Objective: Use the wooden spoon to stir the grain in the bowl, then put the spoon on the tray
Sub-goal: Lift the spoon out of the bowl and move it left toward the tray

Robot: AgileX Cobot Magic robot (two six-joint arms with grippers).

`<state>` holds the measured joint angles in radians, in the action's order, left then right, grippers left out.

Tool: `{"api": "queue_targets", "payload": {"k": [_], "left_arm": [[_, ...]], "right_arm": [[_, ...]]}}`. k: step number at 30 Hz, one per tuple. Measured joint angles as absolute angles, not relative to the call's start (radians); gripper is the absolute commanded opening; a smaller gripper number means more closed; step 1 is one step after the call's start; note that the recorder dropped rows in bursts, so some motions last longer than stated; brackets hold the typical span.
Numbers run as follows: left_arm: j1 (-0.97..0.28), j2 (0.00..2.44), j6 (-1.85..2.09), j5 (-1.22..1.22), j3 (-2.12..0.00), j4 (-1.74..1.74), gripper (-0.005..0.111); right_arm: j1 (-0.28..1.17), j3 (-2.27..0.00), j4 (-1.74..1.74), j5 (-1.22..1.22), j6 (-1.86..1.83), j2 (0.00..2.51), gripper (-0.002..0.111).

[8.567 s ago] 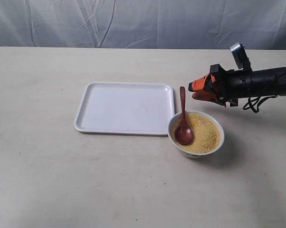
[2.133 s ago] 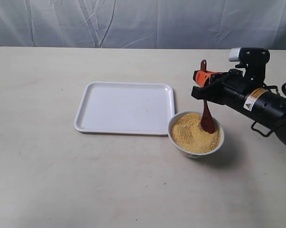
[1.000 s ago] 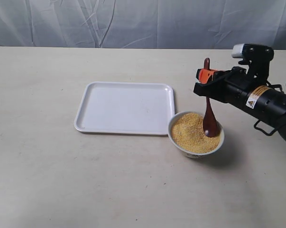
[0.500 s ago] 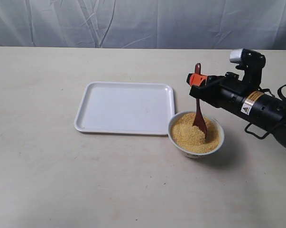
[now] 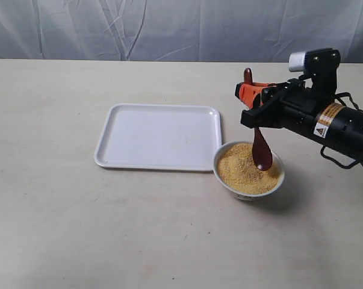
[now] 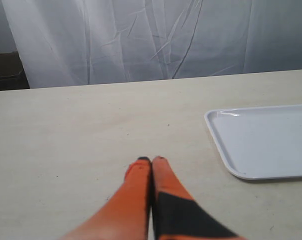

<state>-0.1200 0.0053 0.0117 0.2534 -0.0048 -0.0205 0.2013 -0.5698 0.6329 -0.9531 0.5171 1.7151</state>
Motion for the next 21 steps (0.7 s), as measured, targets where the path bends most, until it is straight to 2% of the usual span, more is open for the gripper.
{"api": "queue_targets", "payload": {"k": [21], "left_arm": [[-0.120,0.005,0.012,0.253,-0.005,-0.021,0.000]], "right_arm": [[0.201,-0.576,0.664,-1.070,0.740,1.679,-0.001]]}}
